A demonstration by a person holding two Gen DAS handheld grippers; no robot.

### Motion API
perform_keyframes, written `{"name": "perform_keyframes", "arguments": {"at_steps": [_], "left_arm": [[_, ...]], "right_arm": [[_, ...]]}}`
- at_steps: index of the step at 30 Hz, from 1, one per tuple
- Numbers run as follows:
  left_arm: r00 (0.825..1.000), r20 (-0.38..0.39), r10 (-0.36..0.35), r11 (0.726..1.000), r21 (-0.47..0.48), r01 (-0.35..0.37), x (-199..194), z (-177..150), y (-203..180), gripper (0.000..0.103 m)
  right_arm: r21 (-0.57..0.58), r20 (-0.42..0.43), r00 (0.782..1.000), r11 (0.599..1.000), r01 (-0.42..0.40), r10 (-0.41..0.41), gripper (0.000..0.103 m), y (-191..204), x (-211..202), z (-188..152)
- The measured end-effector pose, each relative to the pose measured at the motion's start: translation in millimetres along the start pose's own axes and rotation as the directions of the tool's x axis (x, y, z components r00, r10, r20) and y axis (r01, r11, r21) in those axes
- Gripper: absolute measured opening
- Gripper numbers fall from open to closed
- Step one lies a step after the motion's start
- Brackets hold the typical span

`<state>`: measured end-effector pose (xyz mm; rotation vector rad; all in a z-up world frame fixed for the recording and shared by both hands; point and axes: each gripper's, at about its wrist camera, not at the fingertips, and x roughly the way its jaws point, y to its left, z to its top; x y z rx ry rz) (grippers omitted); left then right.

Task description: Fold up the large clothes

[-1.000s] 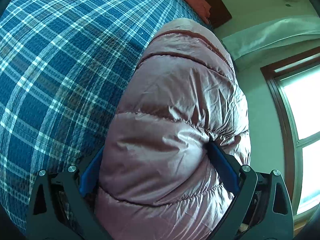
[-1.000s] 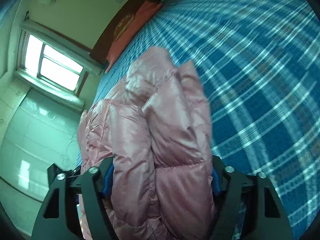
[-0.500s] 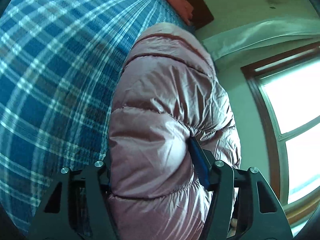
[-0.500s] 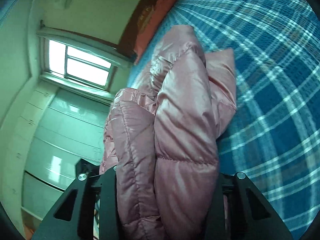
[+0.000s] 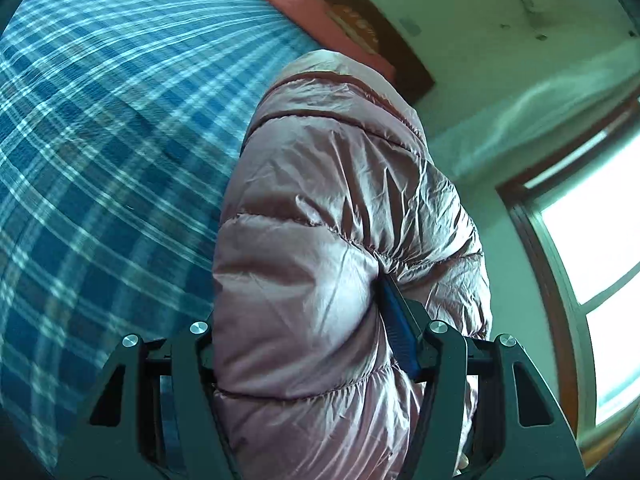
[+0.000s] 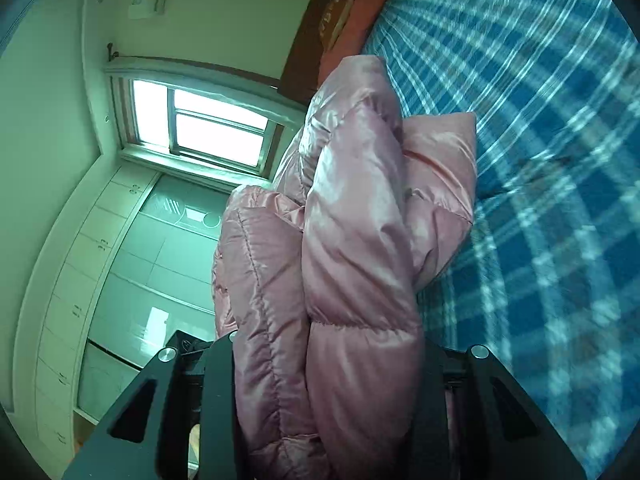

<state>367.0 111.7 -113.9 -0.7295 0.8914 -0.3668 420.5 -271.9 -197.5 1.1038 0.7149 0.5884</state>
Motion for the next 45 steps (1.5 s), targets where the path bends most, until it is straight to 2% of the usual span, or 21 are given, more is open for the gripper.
{"name": "perform_keyframes", "arguments": {"at_steps": [3,5,12,14,17,19,20,21,23,24,25,30,32,33,35,37,40,43,44,45], "left_arm": [[0.999,-0.031,0.033,0.997,-0.075,-0.035,14,3,24,0.058],[0.999,-0.036,0.021,0.994,-0.109,-0.024,18,2,34,0.058],[0.998,-0.058,-0.005,0.989,-0.146,-0.004,23,-1,40,0.059],[0.998,-0.062,-0.024,0.986,-0.165,0.014,22,6,44,0.06],[0.997,-0.054,-0.048,0.98,-0.194,0.037,7,5,51,0.069],[0.998,-0.035,-0.056,0.983,-0.178,0.049,-9,3,53,0.073],[0.998,-0.026,-0.049,0.985,-0.165,0.044,-15,1,54,0.073],[0.999,-0.02,-0.038,0.988,-0.15,0.035,-22,-4,54,0.074],[0.999,-0.029,-0.03,0.99,-0.137,0.026,-25,-10,56,0.074],[0.999,-0.044,-0.017,0.992,-0.122,0.011,-23,-15,57,0.068],[0.998,-0.055,-0.011,0.994,-0.112,0.005,-20,-17,58,0.062],[0.998,-0.058,-0.026,0.985,-0.173,0.016,-16,-21,61,0.064],[0.999,-0.051,-0.016,0.987,-0.162,0.008,-26,-28,60,0.072],[0.999,-0.046,-0.019,0.988,-0.156,0.012,-33,-33,60,0.075],[0.998,-0.043,-0.04,0.987,-0.155,0.033,-43,-44,60,0.079],[0.997,-0.054,-0.057,0.985,-0.163,0.048,-52,-62,62,0.082],[0.993,-0.072,-0.098,0.979,-0.184,0.084,-58,-88,63,0.083],[0.994,-0.066,-0.093,0.989,-0.12,0.084,-64,-102,52,0.083],[0.993,-0.07,-0.099,0.988,-0.122,0.089,-63,-104,50,0.082],[0.993,-0.064,-0.103,0.987,-0.134,0.093,-65,-105,49,0.076]], "right_arm": [[0.043,0.002,1.0,0.999,0.025,-0.025,0.034,-15,16,3],[0.063,0.003,0.999,0.997,0.036,-0.037,0.034,-24,14,5],[0.068,0.007,0.996,0.994,0.084,-0.085,0.034,-26,10,1],[0.061,0.007,0.994,0.992,0.108,-0.108,0.037,-22,9,1],[0.049,0.031,0.991,0.99,0.129,-0.13,0.048,-17,8,6],[0.052,0.068,0.989,0.99,0.129,-0.133,0.06,-13,-1,8],[0.071,0.087,0.988,0.99,0.119,-0.125,0.06,-15,-5,10],[0.089,0.091,0.989,0.99,0.11,-0.118,0.06,-20,-9,13],[0.114,0.079,0.985,0.983,0.143,-0.152,0.051,-27,-8,15],[0.117,0.073,0.983,0.98,0.159,-0.168,0.042,-29,-9,16],[0.13,0.069,0.983,0.978,0.162,-0.171,0.039,-31,-9,17],[0.134,0.047,0.982,0.975,0.176,-0.184,0.041,-31,-16,16],[0.126,0.045,0.977,0.971,0.203,-0.21,0.051,-27,-32,10],[0.119,0.05,0.975,0.971,0.207,-0.214,0.06,-23,-39,4],[0.099,0.042,0.979,0.975,0.197,-0.202,0.063,-15,-50,-8],[0.079,0.032,0.977,0.975,0.206,-0.209,0.071,-12,-61,-25],[0.023,0.022,0.974,0.974,0.226,-0.226,0.073,-6,-72,-53],[0.003,0.023,0.977,0.978,0.21,-0.21,0.073,-6,-76,-72],[-0.001,0.018,0.977,0.977,0.212,-0.212,0.073,-6,-76,-76],[0.005,0.017,0.977,0.977,0.213,-0.213,0.071,-6,-75,-80]]}}
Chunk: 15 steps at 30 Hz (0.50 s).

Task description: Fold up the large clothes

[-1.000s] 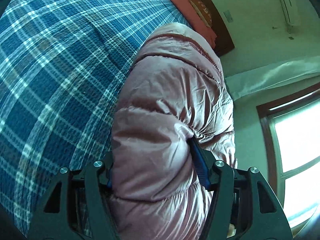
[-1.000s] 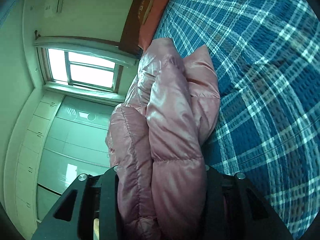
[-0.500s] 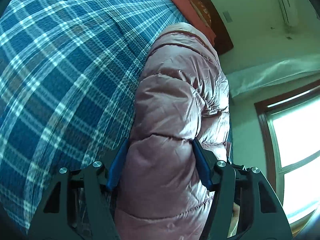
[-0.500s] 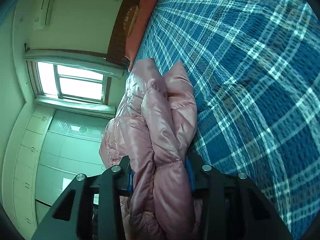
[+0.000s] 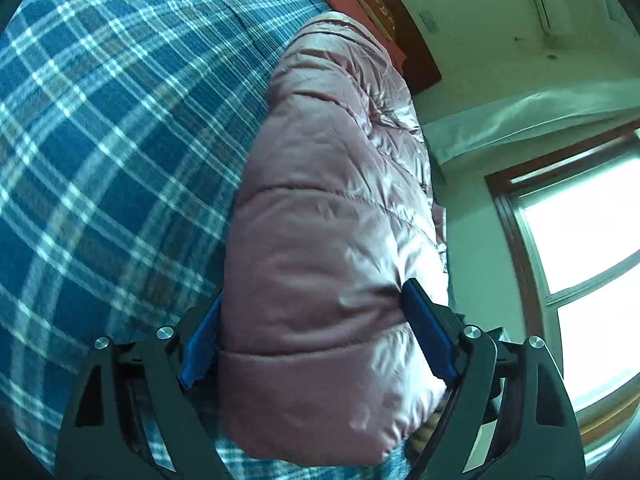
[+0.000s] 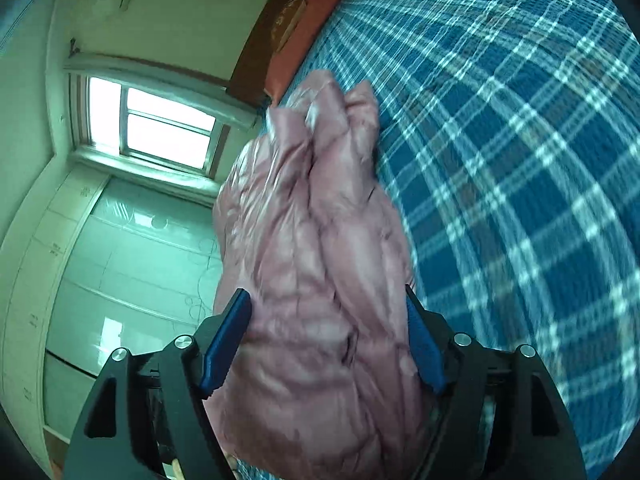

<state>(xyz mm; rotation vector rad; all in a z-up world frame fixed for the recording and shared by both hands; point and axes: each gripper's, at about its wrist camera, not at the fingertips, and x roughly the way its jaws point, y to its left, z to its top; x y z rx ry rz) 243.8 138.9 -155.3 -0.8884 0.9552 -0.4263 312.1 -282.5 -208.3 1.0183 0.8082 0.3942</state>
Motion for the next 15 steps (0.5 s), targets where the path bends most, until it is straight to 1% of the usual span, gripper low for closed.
{"name": "perform_keyframes", "arguments": {"at_steps": [1,3,4,6,9,15], "left_arm": [[1.0,0.01,0.007,1.0,-0.009,-0.007,-3,-1,-2,0.07],[1.0,0.02,0.015,1.0,-0.004,-0.015,-10,-4,-6,0.063],[0.999,0.028,0.027,1.0,0.002,-0.027,-15,-6,-7,0.06],[0.999,0.027,0.047,0.999,0.001,-0.047,-14,-9,-5,0.058],[0.998,0.032,0.06,0.998,-0.018,-0.059,-11,-14,1,0.058],[0.996,0.037,0.08,0.997,0.008,-0.08,-11,-15,2,0.058]], "right_arm": [[0.017,-0.004,1.0,1.0,-0.004,0.004,0.059,1,1,-4],[0.053,-0.009,0.999,0.998,-0.041,0.042,0.044,1,-1,-8],[0.062,-0.008,0.999,0.997,-0.049,0.049,0.04,1,-3,-11],[0.047,-0.003,0.999,0.998,-0.034,0.034,0.039,1,-3,-17],[0.068,-0.005,0.999,0.997,-0.045,0.046,0.038,-8,-1,-24],[0.072,0.004,0.999,0.996,-0.052,0.052,0.038,-16,-1,-30]]}}
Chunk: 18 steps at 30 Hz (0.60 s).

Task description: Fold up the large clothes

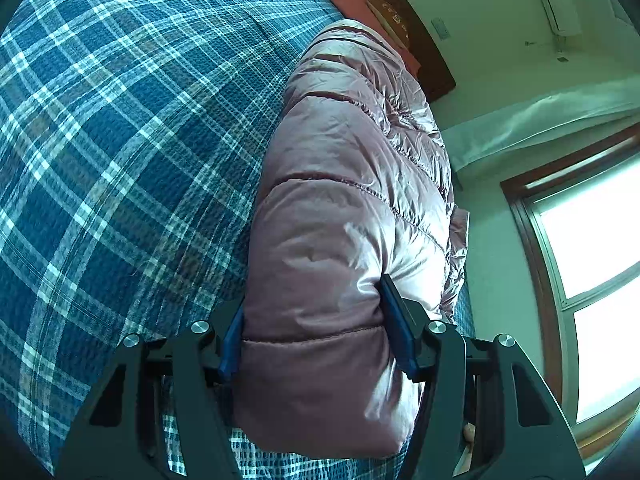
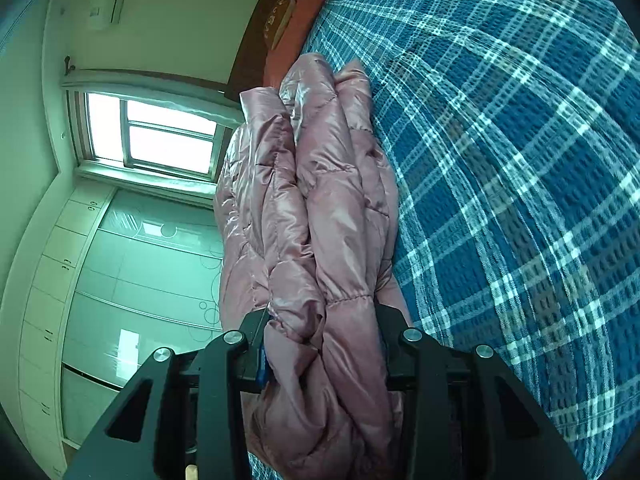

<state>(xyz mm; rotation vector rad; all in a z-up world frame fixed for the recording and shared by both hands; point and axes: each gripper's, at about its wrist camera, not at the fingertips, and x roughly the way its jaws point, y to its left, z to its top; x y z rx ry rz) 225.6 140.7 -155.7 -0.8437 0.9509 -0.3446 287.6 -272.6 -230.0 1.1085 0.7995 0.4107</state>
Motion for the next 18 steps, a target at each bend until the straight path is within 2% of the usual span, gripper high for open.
{"name": "perform_keyframes", "arguments": {"at_steps": [11,18], "left_arm": [[1.0,0.003,0.013,1.0,0.026,-0.013,2,0,0,0.059],[0.998,0.018,0.059,0.997,0.055,-0.06,-8,-1,-5,0.068]], "right_arm": [[-0.012,0.022,1.0,1.0,0.002,-0.002,0.037,-12,-4,-11],[-0.006,0.062,0.998,1.0,0.029,-0.029,0.048,-1,-23,-22]]}}
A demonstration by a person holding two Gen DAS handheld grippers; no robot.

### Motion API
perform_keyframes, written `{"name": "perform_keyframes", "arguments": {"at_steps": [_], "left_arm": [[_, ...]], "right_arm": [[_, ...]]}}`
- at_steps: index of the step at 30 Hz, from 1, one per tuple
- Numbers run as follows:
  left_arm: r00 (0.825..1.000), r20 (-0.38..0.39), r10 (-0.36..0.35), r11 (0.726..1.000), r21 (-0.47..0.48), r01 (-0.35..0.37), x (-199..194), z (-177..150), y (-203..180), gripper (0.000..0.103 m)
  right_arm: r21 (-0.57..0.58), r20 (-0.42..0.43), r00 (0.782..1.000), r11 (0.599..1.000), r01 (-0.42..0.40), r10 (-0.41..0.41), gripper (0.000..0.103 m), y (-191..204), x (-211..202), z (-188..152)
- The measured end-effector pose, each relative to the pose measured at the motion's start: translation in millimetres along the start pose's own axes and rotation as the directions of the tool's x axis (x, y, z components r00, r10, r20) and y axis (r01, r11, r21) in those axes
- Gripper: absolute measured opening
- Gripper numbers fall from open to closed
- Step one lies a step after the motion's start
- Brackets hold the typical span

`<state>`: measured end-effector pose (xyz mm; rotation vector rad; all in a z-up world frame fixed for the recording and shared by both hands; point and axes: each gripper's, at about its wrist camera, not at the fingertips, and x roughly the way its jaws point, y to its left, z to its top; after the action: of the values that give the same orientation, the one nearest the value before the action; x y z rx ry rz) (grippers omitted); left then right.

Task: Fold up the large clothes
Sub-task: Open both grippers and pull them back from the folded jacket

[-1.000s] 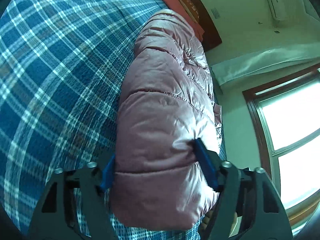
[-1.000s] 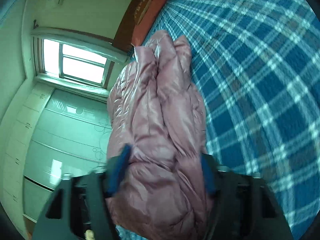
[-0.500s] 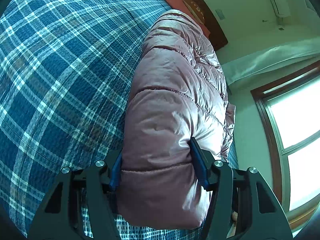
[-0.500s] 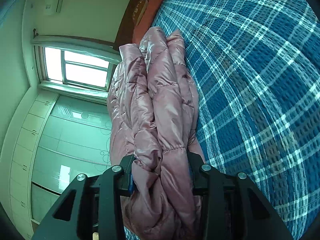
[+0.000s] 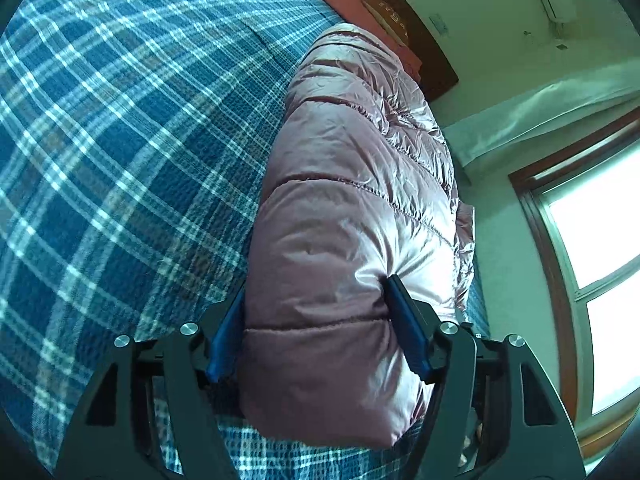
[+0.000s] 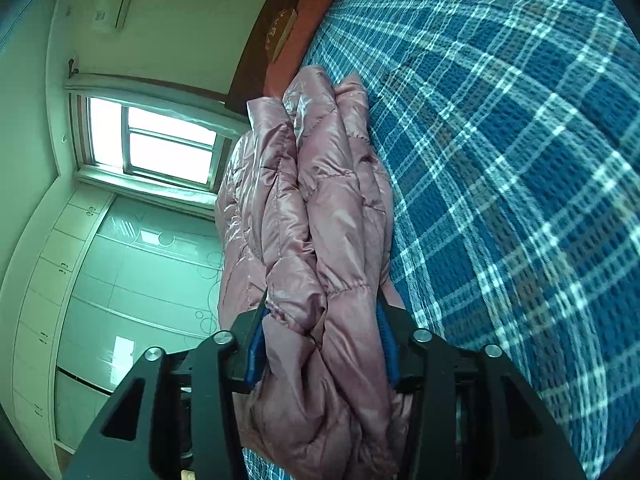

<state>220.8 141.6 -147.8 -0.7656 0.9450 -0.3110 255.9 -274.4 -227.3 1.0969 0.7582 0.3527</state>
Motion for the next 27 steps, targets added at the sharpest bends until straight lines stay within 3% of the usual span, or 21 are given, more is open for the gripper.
{"name": "perform_keyframes", "arguments": {"at_steps": [9,17,19,27], "left_arm": [[0.993,0.045,0.113,0.99,0.076,-0.117,-22,-6,-10,0.072],[0.964,0.106,0.244,0.954,0.15,-0.258,-39,-17,-18,0.079],[0.955,0.119,0.272,0.942,0.168,-0.29,-43,-20,-19,0.081],[0.929,0.153,0.338,0.914,0.183,-0.363,-60,-34,-15,0.084]], "right_arm": [[0.006,0.02,0.999,0.999,0.047,-0.047,0.053,-3,-32,-18],[-0.022,0.032,0.993,0.994,0.11,-0.109,0.055,-3,-56,-35],[-0.027,0.039,0.991,0.991,0.13,-0.129,0.06,-2,-63,-40],[-0.074,0.055,0.977,0.975,0.211,-0.207,0.061,1,-81,-58]]}}
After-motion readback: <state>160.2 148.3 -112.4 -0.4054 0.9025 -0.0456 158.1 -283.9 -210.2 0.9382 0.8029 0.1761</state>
